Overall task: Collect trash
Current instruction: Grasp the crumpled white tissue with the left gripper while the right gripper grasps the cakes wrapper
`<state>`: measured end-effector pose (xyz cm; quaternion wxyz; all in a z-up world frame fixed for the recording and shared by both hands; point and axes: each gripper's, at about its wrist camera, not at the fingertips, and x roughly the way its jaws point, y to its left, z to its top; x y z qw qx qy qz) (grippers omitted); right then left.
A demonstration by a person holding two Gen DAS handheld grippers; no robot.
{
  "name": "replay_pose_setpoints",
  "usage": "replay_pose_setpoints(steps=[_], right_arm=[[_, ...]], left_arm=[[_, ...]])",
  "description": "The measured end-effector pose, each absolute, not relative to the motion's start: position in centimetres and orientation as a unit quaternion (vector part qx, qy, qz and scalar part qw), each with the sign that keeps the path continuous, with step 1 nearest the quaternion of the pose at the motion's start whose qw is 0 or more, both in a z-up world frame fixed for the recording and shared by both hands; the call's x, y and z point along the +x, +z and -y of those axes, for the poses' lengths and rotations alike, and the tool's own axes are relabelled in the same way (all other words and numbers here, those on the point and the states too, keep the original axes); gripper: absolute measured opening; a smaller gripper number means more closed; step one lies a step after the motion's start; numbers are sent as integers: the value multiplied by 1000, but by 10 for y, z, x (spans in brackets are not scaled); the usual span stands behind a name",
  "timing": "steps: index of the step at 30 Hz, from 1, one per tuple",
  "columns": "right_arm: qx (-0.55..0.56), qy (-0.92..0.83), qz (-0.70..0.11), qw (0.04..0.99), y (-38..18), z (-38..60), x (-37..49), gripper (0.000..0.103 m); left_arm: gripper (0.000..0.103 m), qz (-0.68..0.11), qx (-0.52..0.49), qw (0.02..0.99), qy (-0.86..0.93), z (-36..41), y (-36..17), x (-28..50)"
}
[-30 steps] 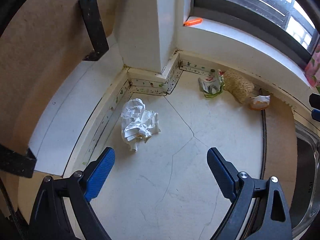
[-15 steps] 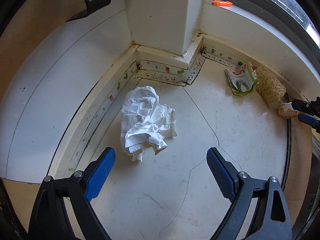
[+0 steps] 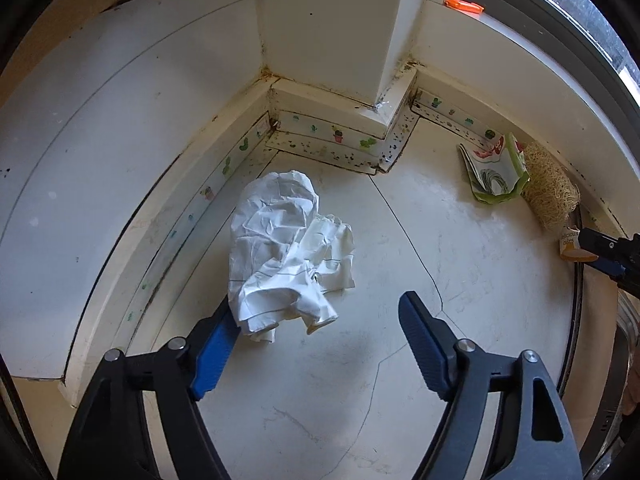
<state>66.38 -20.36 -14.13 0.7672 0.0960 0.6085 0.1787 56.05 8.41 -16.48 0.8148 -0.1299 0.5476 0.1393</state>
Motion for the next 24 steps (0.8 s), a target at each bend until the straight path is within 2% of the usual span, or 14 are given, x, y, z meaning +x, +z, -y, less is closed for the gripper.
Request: replay_pose_setpoints(steps=[1, 3, 4, 6, 8, 10, 11, 13, 14, 15, 24], right_arm=[[99, 182, -610, 765, -141, 203, 662, 50], [102, 189, -614, 760, -139, 202, 656, 50], [101, 192, -614, 759, -137, 201, 653, 50], [98, 202, -614, 757, -134, 196, 644, 50], [95, 209, -616, 754, -130, 193, 639, 50], [92, 217, -616, 751, -126, 190, 631, 50], [90, 220, -617, 751, -124, 188, 629, 50], [89, 226, -617, 749, -121, 186, 625, 50], [89, 227, -618, 748, -121, 186, 623, 50], [90, 230, -619, 746, -121, 185, 622, 50], [87, 248, -619, 740, -125, 173, 616, 50]], left_arm=[[67, -548, -136, 814, 137, -85, -166, 562], [50, -548, -149, 812, 133, -86, -169, 563], [45, -548, -154, 812, 133, -87, -170, 563], [24, -544, -167, 812, 130, -88, -171, 561], [18, -544, -185, 809, 125, -91, -173, 559], [18, -544, -196, 806, 124, -93, -174, 557], [21, -547, -196, 804, 127, -93, -174, 555], [44, -551, -202, 800, 122, -92, -172, 553], [65, -551, -202, 800, 123, -92, -171, 552], [73, -544, -200, 804, 130, -91, -166, 549], [74, -524, -203, 811, 163, -99, -149, 561]])
